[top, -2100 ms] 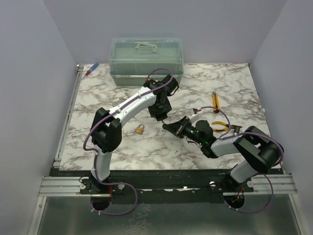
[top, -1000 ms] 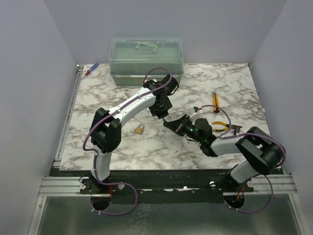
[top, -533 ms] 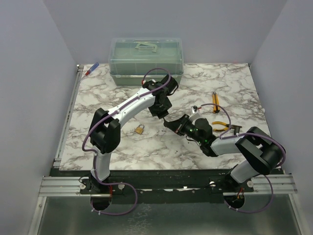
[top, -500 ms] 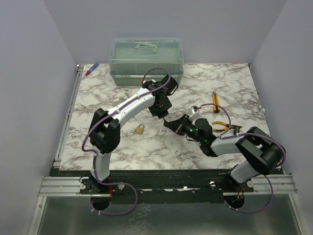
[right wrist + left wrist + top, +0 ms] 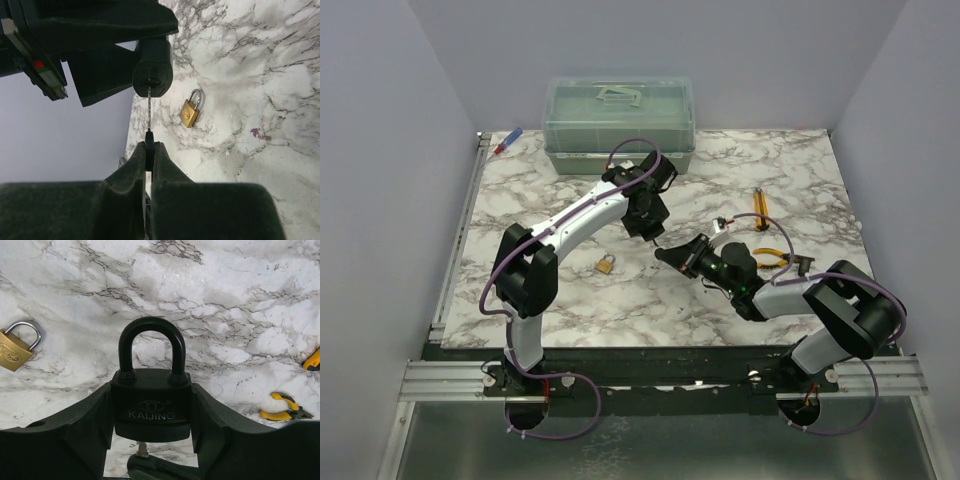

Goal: Unlock with the key

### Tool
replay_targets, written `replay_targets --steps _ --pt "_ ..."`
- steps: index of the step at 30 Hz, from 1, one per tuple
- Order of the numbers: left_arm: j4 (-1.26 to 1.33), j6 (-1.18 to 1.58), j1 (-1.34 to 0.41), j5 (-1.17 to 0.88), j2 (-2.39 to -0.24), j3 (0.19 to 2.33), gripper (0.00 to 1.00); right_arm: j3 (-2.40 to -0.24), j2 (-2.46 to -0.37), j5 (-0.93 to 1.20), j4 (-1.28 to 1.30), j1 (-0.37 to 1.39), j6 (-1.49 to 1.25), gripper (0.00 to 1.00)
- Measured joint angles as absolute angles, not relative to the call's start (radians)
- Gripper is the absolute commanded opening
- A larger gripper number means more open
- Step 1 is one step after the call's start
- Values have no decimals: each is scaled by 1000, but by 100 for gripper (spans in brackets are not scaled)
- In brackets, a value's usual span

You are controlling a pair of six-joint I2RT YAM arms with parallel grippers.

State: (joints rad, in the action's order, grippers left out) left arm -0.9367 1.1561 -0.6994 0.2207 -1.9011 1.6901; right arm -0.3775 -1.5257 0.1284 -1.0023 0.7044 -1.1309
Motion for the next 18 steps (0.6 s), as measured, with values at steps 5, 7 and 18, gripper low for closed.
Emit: replay_targets --steps 5,7,18 --pt "-916 1143 -686 217 -1900 1690 0 -363 -1526 152 -1022 705 -1157 0" --pt "-911 1138 -679 217 -1900 1690 0 -358 -1526 159 -1031 705 -1167 0" --pt "-899 1127 -643 216 -1879 1658 0 -351 -1529 170 -1063 705 -1196 0"
